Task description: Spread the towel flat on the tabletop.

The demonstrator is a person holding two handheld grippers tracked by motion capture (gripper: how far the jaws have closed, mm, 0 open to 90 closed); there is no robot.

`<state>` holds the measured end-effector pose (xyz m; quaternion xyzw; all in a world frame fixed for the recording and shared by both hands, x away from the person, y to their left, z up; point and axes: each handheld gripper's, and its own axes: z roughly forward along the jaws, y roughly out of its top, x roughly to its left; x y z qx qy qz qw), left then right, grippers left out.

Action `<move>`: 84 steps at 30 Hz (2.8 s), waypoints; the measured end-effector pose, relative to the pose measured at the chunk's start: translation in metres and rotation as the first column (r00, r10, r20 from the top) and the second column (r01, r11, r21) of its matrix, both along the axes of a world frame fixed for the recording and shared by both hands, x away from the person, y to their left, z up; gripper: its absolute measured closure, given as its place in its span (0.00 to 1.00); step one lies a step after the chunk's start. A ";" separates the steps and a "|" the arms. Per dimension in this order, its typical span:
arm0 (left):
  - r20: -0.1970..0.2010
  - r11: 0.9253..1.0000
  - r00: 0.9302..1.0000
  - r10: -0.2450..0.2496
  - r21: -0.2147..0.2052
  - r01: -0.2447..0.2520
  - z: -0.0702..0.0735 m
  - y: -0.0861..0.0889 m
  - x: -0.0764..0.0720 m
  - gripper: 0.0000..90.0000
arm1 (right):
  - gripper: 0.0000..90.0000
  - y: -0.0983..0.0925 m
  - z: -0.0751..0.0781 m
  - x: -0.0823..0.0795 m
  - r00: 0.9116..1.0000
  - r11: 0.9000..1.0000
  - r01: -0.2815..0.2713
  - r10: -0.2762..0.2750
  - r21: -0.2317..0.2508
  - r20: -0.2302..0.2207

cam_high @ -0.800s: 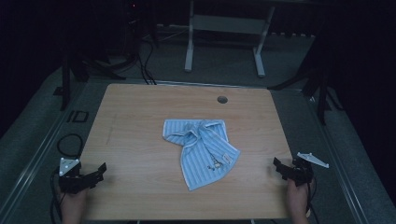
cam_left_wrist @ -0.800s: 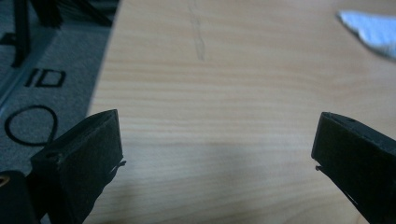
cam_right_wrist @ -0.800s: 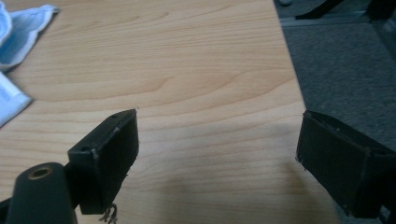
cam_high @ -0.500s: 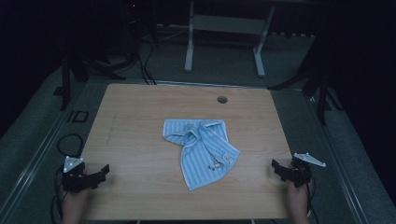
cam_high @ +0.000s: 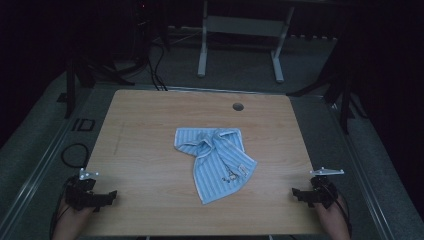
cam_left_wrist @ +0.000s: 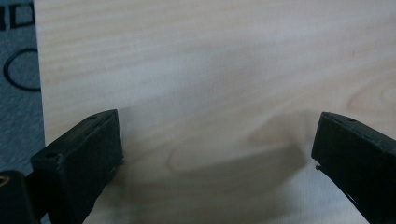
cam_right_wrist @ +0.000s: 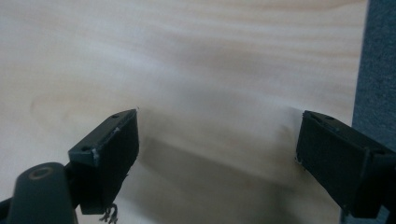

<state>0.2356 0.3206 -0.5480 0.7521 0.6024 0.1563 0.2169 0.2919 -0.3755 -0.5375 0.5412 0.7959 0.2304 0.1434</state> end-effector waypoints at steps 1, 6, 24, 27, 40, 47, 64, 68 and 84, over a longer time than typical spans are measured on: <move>-0.015 1.000 1.000 -0.007 0.000 0.007 0.001 0.000 0.000 0.02 | 0.14 0.001 0.002 -0.001 0.999 1.000 -0.022 0.022 -0.001 -0.025; -0.073 0.999 0.997 -0.039 0.021 0.040 0.011 -0.003 -0.001 0.02 | 0.15 0.002 0.012 -0.003 0.987 0.994 -0.107 0.106 -0.001 -0.124; -0.411 0.957 0.883 -0.228 0.075 0.282 0.027 -0.034 0.005 0.02 | 0.19 0.020 0.022 0.005 0.886 0.940 -0.323 0.261 -0.107 -0.382; -0.405 0.959 0.889 -0.214 0.084 0.269 0.027 -0.034 0.008 0.02 | 0.19 0.024 0.021 0.006 0.877 0.929 -0.351 0.283 -0.116 -0.388; -0.380 0.945 0.883 -0.277 0.058 0.321 0.028 -0.054 0.021 0.03 | 0.14 0.038 0.018 0.019 0.863 0.910 -0.402 0.339 -0.104 -0.373; -0.389 0.928 0.862 -0.324 0.046 0.370 0.028 -0.075 0.034 0.04 | 0.15 0.047 0.024 0.032 0.871 0.908 -0.406 0.352 -0.099 -0.344; -0.404 0.907 0.835 -0.373 0.030 0.420 0.029 -0.109 0.055 0.04 | 0.17 0.069 0.025 0.059 0.853 0.894 -0.440 0.386 -0.087 -0.352; -0.404 0.899 0.829 -0.388 0.033 0.437 0.030 -0.119 0.062 0.04 | 0.19 0.081 0.027 0.065 0.842 0.879 -0.469 0.413 -0.091 -0.348; -0.400 0.860 0.789 -0.466 0.007 0.511 0.031 -0.172 0.094 0.04 | 0.19 0.121 0.040 0.093 0.819 0.855 -0.515 0.472 -0.056 -0.326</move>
